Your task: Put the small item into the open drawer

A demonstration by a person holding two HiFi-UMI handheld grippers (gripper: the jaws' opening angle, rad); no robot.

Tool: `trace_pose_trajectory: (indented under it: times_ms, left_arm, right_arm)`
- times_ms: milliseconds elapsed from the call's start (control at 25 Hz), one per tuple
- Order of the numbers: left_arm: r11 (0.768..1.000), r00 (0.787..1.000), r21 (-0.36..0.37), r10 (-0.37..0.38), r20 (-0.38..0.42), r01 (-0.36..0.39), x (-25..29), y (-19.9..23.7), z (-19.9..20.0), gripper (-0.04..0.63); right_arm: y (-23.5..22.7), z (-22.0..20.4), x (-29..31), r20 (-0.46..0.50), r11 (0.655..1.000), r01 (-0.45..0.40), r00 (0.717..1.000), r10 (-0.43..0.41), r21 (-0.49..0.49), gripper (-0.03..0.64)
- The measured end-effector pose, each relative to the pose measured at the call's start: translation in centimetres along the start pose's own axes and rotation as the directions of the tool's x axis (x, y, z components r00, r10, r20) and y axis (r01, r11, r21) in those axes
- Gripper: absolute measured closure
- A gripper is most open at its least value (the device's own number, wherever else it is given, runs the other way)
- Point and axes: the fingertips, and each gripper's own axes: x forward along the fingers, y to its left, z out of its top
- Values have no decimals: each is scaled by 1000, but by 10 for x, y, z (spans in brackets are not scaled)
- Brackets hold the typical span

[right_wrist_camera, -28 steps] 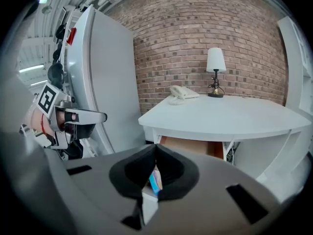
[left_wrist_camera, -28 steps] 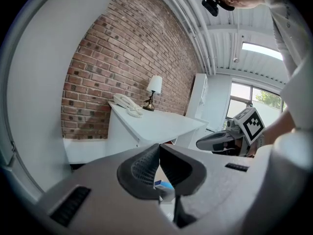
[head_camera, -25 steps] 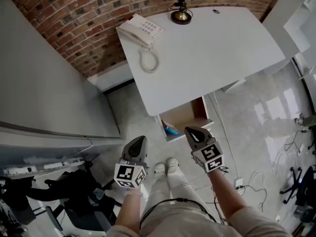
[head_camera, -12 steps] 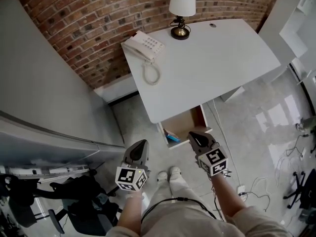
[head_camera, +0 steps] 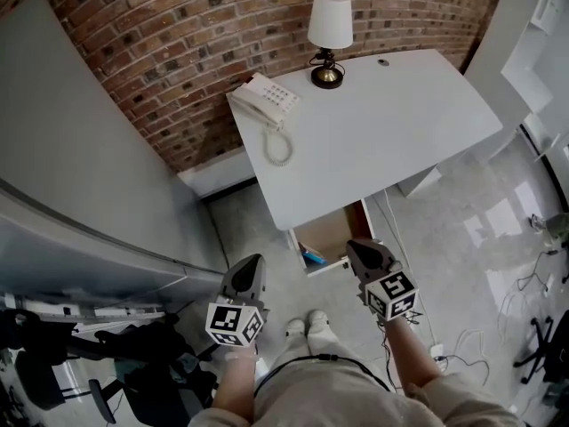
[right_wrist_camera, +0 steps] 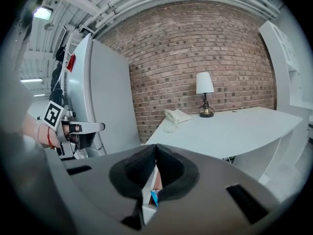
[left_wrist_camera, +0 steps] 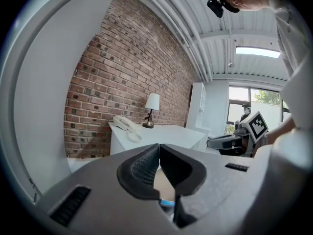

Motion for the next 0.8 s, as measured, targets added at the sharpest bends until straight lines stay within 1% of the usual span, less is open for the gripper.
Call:
trace_pose_trajectory:
  times_ms: [160, 600, 800]
  left_arm:
    - [1000, 1000, 6, 12, 18, -12, -5, 2, 12, 589]
    - [998, 997, 27, 46, 68, -48, -22, 12, 39, 589]
    - [997, 994, 30, 64, 92, -67, -31, 16, 51, 589]
  right_arm:
    - [0, 11, -7, 31, 1000, 2, 1000, -2, 15, 612]
    - [5, 38, -16, 101, 1000, -14, 995, 12, 17, 612]
    - [5, 48, -23, 118, 1000, -10, 993, 8, 19, 612]
